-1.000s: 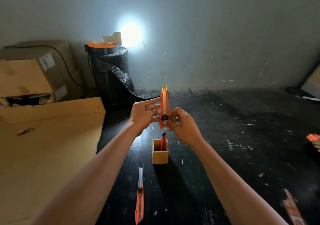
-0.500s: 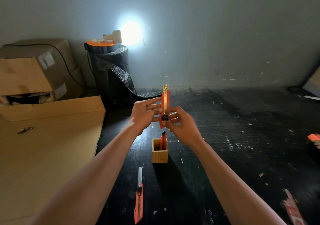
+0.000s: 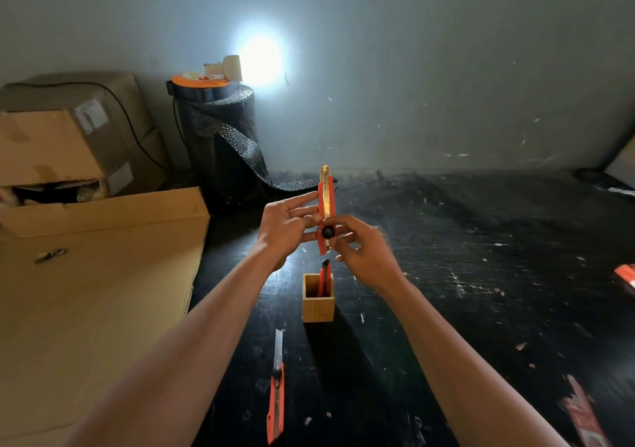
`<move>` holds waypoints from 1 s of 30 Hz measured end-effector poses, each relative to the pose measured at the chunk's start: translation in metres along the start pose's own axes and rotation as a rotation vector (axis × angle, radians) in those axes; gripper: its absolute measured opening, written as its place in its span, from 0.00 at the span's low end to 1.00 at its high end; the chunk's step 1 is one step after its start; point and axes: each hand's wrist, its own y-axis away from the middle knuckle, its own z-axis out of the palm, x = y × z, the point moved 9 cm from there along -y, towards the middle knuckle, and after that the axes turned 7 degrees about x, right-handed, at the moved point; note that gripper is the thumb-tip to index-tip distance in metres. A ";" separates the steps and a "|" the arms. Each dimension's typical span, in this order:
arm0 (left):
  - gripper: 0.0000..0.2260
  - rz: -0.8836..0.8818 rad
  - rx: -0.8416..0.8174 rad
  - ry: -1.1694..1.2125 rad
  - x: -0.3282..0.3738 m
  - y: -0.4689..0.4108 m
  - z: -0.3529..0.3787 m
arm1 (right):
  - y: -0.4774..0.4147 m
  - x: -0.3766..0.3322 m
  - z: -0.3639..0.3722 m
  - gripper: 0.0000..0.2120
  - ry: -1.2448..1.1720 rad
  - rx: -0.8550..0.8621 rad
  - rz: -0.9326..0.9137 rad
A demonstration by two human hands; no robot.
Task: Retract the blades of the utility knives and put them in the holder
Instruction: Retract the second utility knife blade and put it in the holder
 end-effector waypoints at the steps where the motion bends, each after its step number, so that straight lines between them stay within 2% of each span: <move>1: 0.20 -0.001 0.001 0.001 -0.001 -0.001 0.000 | -0.001 0.001 0.001 0.14 0.006 -0.003 -0.002; 6: 0.21 -0.024 0.006 0.027 -0.008 -0.003 -0.001 | -0.006 0.010 0.005 0.11 0.007 0.010 0.042; 13: 0.20 -0.055 -0.004 0.040 -0.025 -0.006 0.001 | -0.007 0.028 0.012 0.12 -0.045 0.038 0.092; 17: 0.21 -0.110 -0.002 0.086 -0.047 -0.011 0.000 | -0.013 0.040 0.014 0.20 -0.122 0.035 0.146; 21: 0.20 -0.177 -0.033 0.126 -0.072 -0.013 0.003 | -0.033 0.043 0.010 0.25 -0.139 0.048 0.083; 24: 0.20 -0.200 -0.052 0.142 -0.086 -0.015 0.008 | -0.052 0.053 0.019 0.20 -0.201 0.003 0.097; 27: 0.17 -0.203 0.009 0.101 -0.102 -0.022 0.002 | -0.066 0.069 0.031 0.15 -0.240 -0.021 0.127; 30: 0.17 -0.177 0.121 -0.109 -0.127 -0.031 -0.020 | -0.073 0.088 0.044 0.14 -0.186 -0.046 0.169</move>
